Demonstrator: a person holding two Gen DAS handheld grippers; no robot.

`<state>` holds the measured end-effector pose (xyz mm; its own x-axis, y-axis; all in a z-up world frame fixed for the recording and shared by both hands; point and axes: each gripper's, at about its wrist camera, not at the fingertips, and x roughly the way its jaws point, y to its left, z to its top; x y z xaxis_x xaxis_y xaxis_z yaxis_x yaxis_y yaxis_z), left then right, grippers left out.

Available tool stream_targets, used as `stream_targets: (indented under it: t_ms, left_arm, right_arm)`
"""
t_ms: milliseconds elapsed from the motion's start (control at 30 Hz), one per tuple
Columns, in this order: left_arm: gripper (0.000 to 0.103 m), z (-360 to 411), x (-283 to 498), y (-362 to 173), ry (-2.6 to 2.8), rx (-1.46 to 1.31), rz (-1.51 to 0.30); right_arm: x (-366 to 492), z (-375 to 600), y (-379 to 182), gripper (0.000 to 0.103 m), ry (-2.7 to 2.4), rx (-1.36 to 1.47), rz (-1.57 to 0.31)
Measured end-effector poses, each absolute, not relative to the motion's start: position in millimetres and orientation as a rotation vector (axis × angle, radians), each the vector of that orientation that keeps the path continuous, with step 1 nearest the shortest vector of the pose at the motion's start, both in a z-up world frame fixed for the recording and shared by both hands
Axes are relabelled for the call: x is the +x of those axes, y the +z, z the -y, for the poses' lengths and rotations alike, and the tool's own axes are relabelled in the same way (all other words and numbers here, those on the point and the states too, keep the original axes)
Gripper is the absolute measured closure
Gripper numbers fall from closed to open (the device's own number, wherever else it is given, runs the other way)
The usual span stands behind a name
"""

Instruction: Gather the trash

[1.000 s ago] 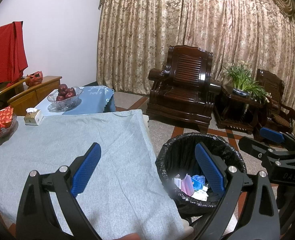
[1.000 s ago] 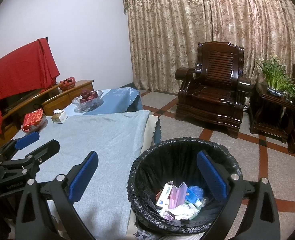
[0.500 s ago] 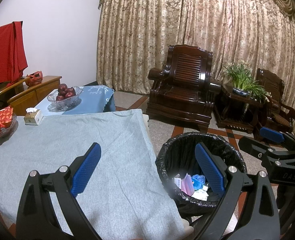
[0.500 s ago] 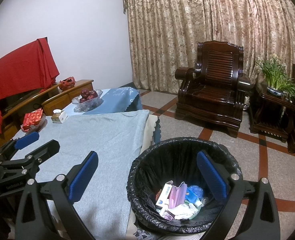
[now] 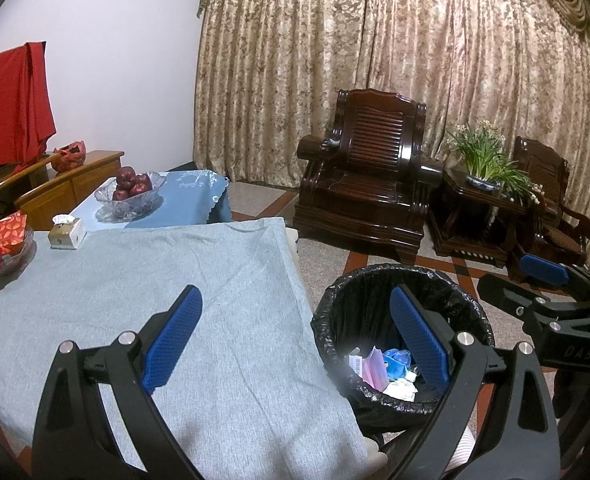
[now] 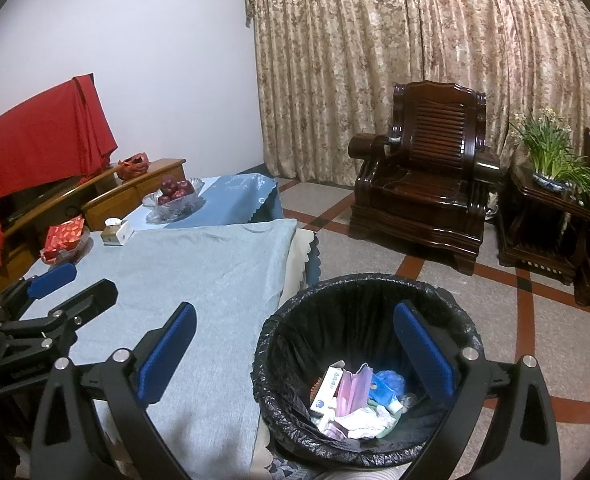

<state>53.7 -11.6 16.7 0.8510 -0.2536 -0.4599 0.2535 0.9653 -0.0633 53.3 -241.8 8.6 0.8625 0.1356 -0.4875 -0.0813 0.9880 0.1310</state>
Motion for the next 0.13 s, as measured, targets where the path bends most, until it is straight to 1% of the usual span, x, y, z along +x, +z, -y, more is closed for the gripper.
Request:
stream_targets:
  t_ms: [133]
  left_arm:
    - [0.010, 10.3, 53.1, 17.1, -0.267, 0.000, -0.486]
  right_arm:
    - [53.9, 242.0, 9.7, 0.006, 0.115, 0.107, -0.519]
